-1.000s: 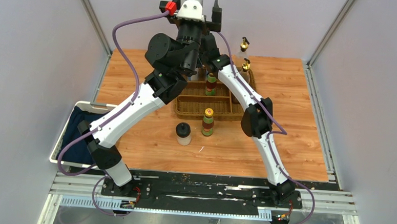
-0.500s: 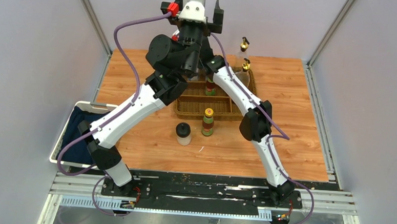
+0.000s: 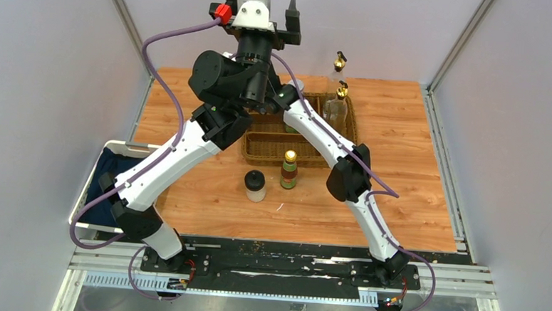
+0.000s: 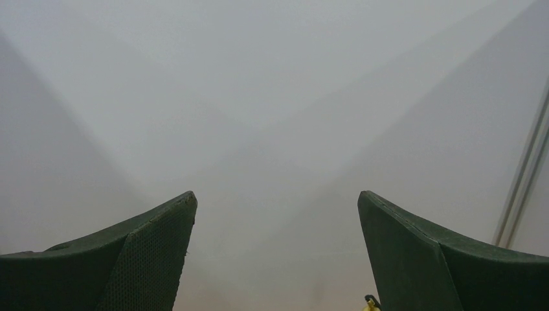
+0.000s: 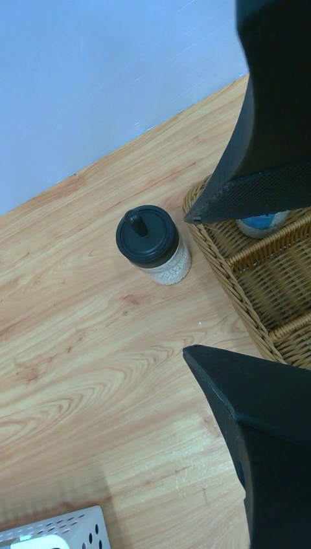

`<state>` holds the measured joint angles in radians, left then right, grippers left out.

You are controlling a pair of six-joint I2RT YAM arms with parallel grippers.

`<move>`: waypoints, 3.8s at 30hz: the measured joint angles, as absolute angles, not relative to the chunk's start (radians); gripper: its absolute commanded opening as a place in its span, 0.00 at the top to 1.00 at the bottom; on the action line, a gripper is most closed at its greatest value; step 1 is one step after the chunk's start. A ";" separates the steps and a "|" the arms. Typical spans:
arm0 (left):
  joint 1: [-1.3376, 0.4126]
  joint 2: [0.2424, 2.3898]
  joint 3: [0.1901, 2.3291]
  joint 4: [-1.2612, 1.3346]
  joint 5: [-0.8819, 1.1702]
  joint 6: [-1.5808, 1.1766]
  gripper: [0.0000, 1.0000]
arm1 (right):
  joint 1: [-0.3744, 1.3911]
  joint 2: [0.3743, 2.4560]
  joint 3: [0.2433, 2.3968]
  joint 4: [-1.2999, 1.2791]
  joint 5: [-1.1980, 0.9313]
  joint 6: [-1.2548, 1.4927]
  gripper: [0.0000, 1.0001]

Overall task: Organize the condiment bottles
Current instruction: Place the bottle in the storage box, then pick up the bottle from the center of the board.

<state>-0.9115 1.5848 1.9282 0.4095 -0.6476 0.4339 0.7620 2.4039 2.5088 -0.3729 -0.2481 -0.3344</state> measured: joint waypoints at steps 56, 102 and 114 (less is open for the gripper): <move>-0.414 2.034 2.182 -0.419 -0.659 -0.410 0.00 | 0.757 1.316 1.621 -0.113 0.405 -0.412 0.24; -0.305 2.057 1.804 -0.405 -0.550 -0.467 0.00 | 0.732 1.293 1.594 -0.119 0.432 -0.390 0.24; -0.305 2.059 1.794 -0.389 -0.545 -0.442 0.00 | 0.732 1.293 1.593 -0.117 0.407 -0.389 0.24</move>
